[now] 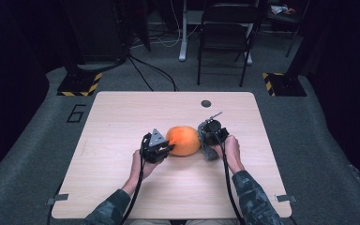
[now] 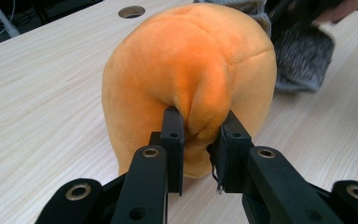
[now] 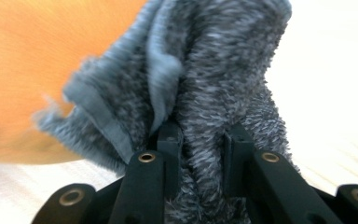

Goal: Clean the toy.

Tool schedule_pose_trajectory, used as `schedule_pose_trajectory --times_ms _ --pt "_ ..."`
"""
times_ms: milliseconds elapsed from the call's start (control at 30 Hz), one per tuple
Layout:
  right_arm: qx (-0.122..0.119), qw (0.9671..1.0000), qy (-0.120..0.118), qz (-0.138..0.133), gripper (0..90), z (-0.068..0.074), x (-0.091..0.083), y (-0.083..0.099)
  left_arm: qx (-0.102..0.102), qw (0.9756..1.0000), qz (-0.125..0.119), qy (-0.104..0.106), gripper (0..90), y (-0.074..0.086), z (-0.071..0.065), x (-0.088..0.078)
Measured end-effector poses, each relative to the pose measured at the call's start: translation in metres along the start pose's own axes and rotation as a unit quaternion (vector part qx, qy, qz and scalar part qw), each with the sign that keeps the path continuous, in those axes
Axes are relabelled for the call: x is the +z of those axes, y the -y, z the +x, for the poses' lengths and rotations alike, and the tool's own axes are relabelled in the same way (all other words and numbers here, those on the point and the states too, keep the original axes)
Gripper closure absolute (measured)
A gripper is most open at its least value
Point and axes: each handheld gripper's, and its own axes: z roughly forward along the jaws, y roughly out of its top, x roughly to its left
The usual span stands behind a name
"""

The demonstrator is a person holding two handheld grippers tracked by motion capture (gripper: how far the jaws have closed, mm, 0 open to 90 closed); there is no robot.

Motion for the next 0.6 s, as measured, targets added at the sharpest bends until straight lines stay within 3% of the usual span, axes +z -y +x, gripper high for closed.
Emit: schedule_pose_trajectory --times_ms 167,333,400,500,567,600 --pt "-0.004 0.9985 -0.017 -0.051 73.2 0.005 -0.034 -0.011 0.005 1.0000 -0.003 0.000 75.7 -0.001 -0.002 0.000" --pt "-0.036 0.9937 -0.045 -0.096 73.2 0.030 -0.060 -0.022 0.011 0.9999 -0.002 0.004 75.6 -0.002 -0.005 0.000" --pt "-0.056 0.9905 -0.054 -0.114 73.2 0.044 -0.065 -0.025 0.012 0.9999 -0.004 0.004 75.6 -0.002 -0.006 0.000" --pt "-0.076 0.9881 -0.059 -0.119 73.1 0.056 -0.066 -0.027 0.018 0.9998 -0.002 0.004 75.5 -0.002 -0.006 0.000" --pt "-0.086 0.9887 -0.050 -0.112 73.1 0.059 -0.061 -0.027 0.016 0.9999 -0.002 0.003 75.5 -0.002 -0.006 0.001" --pt "-0.077 0.9895 -0.054 -0.110 73.1 0.057 -0.058 -0.026 0.014 0.9999 -0.001 0.004 75.5 -0.001 -0.006 0.001"
